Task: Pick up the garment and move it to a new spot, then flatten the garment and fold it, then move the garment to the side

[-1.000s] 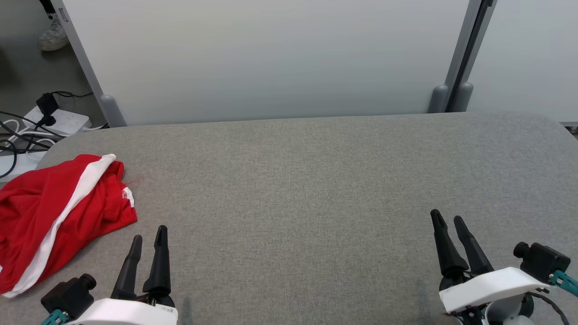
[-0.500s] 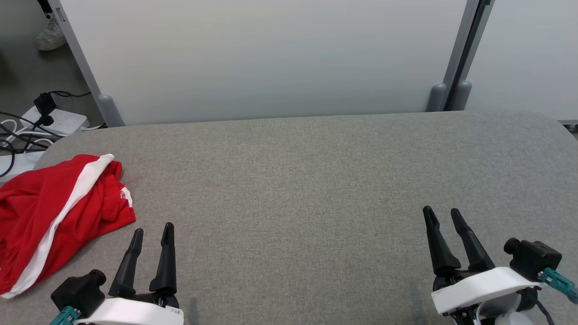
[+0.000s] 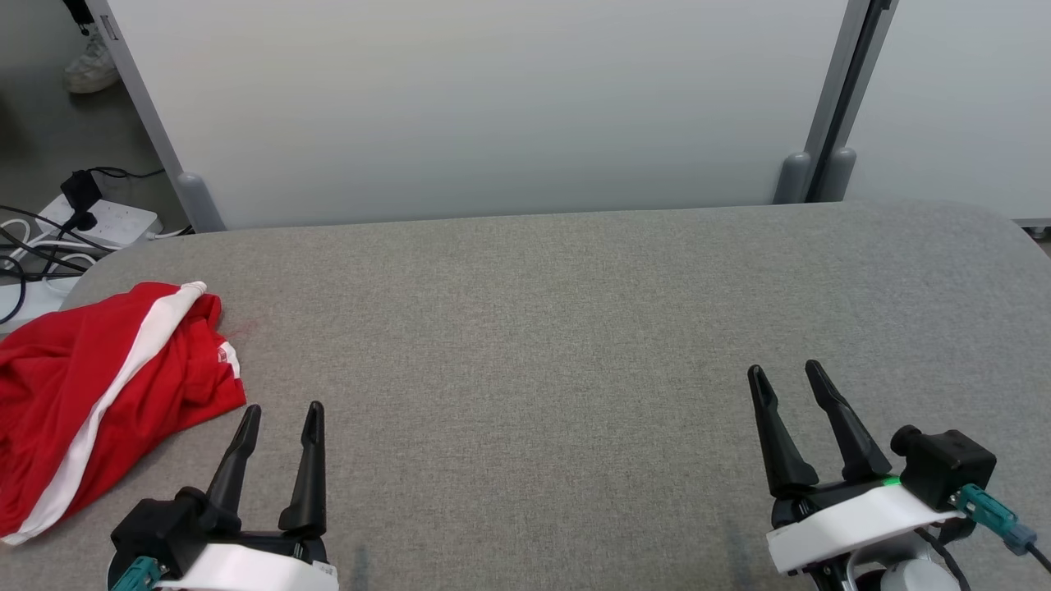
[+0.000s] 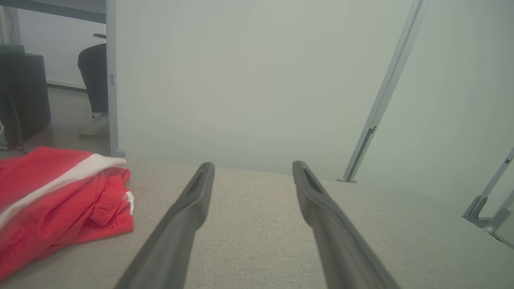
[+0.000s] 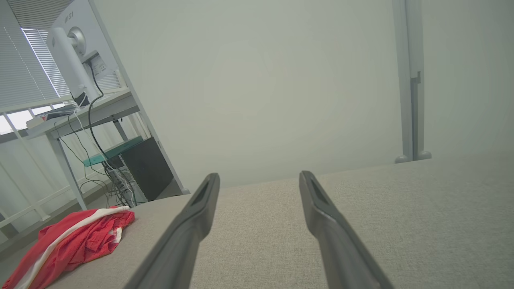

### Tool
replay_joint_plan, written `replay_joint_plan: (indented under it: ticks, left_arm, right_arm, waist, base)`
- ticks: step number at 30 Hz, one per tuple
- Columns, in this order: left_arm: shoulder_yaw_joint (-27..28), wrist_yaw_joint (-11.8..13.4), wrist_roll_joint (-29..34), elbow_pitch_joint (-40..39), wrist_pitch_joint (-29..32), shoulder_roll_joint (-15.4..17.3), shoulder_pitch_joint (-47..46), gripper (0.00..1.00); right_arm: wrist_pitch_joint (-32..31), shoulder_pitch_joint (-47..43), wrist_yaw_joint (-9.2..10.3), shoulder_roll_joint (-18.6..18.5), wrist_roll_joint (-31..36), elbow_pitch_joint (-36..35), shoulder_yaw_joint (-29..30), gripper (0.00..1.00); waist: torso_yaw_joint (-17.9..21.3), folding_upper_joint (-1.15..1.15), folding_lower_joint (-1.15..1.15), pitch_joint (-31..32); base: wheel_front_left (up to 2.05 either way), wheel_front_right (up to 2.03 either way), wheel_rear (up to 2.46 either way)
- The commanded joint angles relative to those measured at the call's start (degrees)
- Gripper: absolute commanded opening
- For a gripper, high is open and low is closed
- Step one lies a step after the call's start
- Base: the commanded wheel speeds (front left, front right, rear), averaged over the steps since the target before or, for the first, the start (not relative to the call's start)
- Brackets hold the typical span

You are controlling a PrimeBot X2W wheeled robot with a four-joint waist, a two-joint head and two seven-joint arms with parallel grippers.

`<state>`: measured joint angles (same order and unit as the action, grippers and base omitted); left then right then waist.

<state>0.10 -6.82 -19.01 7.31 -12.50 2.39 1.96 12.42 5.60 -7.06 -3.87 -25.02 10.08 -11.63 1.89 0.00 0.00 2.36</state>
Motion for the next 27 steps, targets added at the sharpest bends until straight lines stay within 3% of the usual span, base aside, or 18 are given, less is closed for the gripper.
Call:
replay_joint_plan:
  ticks: [1, 10, 27]
  left_arm:
    - [1.49, 0.18, 2.05, -2.13, -1.00, 0.42, -2.57, 1.00]
    - [1.39, 0.34, 6.95, -2.70, -2.50, 0.49, -2.33, 1.00]
    - [1.40, 0.09, 6.54, -1.84, -2.50, 0.49, -2.38, 1.00]
  right_arm:
    - [1.07, 2.90, -0.40, -0.42, 2.06, -1.89, -1.52, 1.00]
    - [2.58, 3.21, -0.43, -0.87, 8.33, -1.87, -1.75, 1.00]
    - [2.58, 2.91, -0.43, -1.01, 8.69, -1.15, -0.94, 1.00]
  waist:
    - [0.04, 0.00, 0.00, 0.11]
    - [0.11, 0.00, 0.00, 0.71]
    - [-0.36, 0.00, 0.00, 1.01]
  base:
    - [0.00, 0.00, 0.00]
    - [0.00, 0.00, 0.00]
    - [0.00, 0.00, 0.00]
